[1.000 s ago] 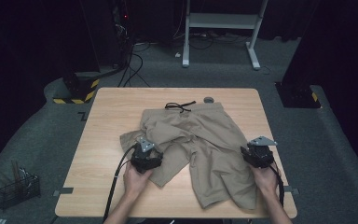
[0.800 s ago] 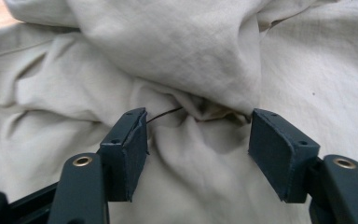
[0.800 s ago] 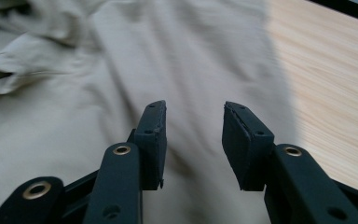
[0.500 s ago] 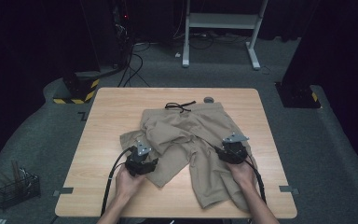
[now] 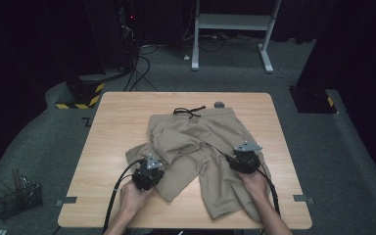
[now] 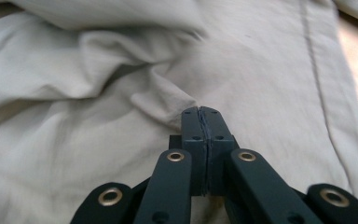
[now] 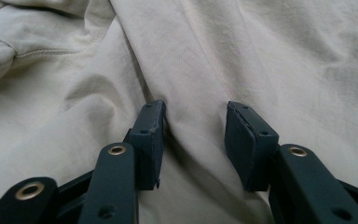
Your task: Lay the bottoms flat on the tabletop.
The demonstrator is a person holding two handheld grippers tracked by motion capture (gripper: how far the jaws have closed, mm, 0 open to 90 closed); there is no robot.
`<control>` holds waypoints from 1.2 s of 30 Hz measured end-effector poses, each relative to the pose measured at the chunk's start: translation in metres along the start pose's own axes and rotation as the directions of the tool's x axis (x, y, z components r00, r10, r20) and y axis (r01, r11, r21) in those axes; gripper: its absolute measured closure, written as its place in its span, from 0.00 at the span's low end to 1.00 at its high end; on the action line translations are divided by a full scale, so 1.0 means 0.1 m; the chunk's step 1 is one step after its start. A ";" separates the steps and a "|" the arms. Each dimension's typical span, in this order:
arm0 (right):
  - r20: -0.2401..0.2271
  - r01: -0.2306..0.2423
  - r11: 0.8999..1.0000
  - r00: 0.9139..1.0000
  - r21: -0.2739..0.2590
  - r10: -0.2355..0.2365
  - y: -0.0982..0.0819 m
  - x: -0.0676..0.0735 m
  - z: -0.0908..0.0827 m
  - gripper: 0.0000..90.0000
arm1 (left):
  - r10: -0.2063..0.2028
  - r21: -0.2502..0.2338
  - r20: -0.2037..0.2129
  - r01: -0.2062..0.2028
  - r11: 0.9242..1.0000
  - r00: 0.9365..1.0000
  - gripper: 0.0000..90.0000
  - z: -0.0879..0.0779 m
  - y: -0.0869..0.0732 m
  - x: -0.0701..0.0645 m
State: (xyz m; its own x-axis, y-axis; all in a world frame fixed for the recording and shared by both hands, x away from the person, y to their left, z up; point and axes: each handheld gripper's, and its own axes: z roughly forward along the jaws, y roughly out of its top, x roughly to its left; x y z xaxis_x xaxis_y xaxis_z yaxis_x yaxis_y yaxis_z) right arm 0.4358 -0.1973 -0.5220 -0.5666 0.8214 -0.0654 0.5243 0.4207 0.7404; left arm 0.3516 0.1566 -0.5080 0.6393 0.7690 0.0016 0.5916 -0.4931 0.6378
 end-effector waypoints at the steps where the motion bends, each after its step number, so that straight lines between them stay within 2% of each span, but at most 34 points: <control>1: 0.000 0.001 1.000 1.000 -0.001 -0.001 0.00 0.00 0.00 0.64 | 0.008 0.005 0.016 -0.008 1.000 1.000 0.99 -0.01 -0.01 -0.04; 4: 0.002 0.003 1.000 1.000 -0.002 -0.003 0.00 0.00 0.00 0.64 | 0.046 -0.001 0.085 -0.047 0.999 0.995 0.99 -0.07 -0.03 -0.18; 5: 0.002 0.003 1.000 1.000 -0.002 -0.003 0.00 0.00 0.00 0.64 | 0.050 -0.021 0.092 -0.048 0.999 0.995 0.97 -0.09 -0.02 -0.19; 7: 0.002 0.003 1.000 1.000 -0.002 -0.003 0.00 0.00 0.00 0.64 | 0.026 -0.070 0.081 -0.020 0.997 0.996 0.86 -0.16 0.03 -0.17; 9: 0.003 0.004 1.000 1.000 -0.001 -0.004 0.00 0.00 0.00 0.64 | 0.016 -0.114 0.013 -0.014 0.993 1.000 0.79 -0.23 0.10 -0.12; 10: 0.003 0.003 1.000 1.000 -0.001 -0.003 0.00 0.00 0.00 0.64 | 0.003 -0.141 -0.039 -0.009 0.990 0.999 0.75 -0.27 0.15 -0.08; 12: 0.004 0.004 1.000 1.000 -0.002 -0.004 0.00 0.00 0.00 0.64 | -0.001 -0.157 -0.108 -0.016 0.987 0.994 0.66 -0.31 0.19 -0.01; 13: 0.005 0.004 1.000 1.000 -0.001 -0.004 0.00 0.00 0.00 0.64 | 0.001 -0.157 -0.164 -0.027 0.987 0.986 0.63 -0.31 0.22 0.04; 14: 0.005 0.003 1.000 1.000 -0.001 -0.003 0.00 0.00 0.00 0.63 | 0.002 -0.142 -0.201 -0.031 0.989 0.980 0.59 -0.29 0.23 0.10; 16: 0.004 0.003 1.000 1.000 -0.002 -0.003 0.00 0.00 0.00 0.63 | -0.006 -0.094 -0.254 -0.019 0.995 0.967 0.55 -0.23 0.24 0.21; 18: 0.004 0.004 1.000 1.000 -0.001 -0.004 0.00 0.00 0.00 0.63 | -0.020 -0.048 -0.306 0.006 0.999 0.952 0.51 -0.14 0.22 0.33; 19: 0.003 0.003 1.000 1.000 -0.002 -0.003 0.00 0.00 0.00 0.63 | -0.032 -0.029 -0.316 0.024 0.999 0.948 0.51 -0.10 0.22 0.40; 20: 0.003 0.003 1.000 1.000 -0.002 -0.003 0.00 0.00 0.00 0.63 | -0.042 -0.012 -0.316 0.040 0.999 0.948 0.51 -0.05 0.22 0.46; 21: 0.002 0.001 1.000 1.000 -0.001 -0.001 0.00 0.00 0.00 0.63 | -0.051 0.001 -0.312 0.054 0.999 0.949 0.51 -0.01 0.21 0.51; 23: 0.003 0.002 1.000 1.000 -0.002 -0.002 0.00 0.00 0.00 0.63 | -0.080 0.021 -0.283 0.089 0.996 0.956 0.56 0.05 0.20 0.58; 24: 0.003 0.003 1.000 1.000 -0.002 -0.003 0.00 0.00 0.00 0.63 | -0.085 0.037 -0.261 0.098 0.995 0.962 0.64 0.07 0.20 0.60; 26: 0.004 0.003 1.000 1.000 -0.002 -0.002 0.00 0.00 0.00 0.63 | -0.068 0.068 -0.252 0.088 0.994 0.965 0.80 0.07 0.17 0.58; 28: 0.006 0.003 1.000 1.000 -0.002 -0.003 0.00 0.00 0.00 0.63 | -0.032 0.108 -0.289 0.066 0.992 0.957 0.95 0.01 0.13 0.56; 29: 0.006 0.003 1.000 1.000 -0.002 -0.003 0.00 0.00 0.00 0.63 | -0.047 0.116 -0.296 0.085 0.990 0.954 0.98 -0.04 0.08 0.56; 30: 0.007 0.005 1.000 1.000 -0.003 -0.005 0.00 0.00 0.00 0.63 | -0.065 0.124 -0.300 0.106 0.987 0.952 0.99 -0.08 0.03 0.57; 33: 0.006 0.003 1.000 1.000 -0.001 -0.003 0.00 0.00 0.00 0.63 | -0.084 0.146 -0.326 0.138 0.980 0.942 0.99 -0.21 -0.12 0.57; 35: 0.007 0.003 1.000 1.000 -0.002 -0.003 0.00 0.00 0.00 0.63 | -0.093 0.161 -0.327 0.153 0.975 0.940 0.99 -0.27 -0.16 0.56; 36: 0.007 0.003 1.000 1.000 -0.002 -0.003 0.00 0.00 0.00 0.63 | -0.095 0.156 -0.327 0.153 0.976 0.940 0.98 -0.29 -0.17 0.55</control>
State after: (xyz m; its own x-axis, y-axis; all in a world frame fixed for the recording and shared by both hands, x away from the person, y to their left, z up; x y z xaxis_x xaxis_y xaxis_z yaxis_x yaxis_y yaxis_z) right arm 0.4357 -0.1970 -0.5221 -0.5640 0.8226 -0.0722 0.5215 0.4226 0.7412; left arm 0.3628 0.2188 -0.4964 0.3841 0.9030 0.1925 0.7519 -0.4269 0.5024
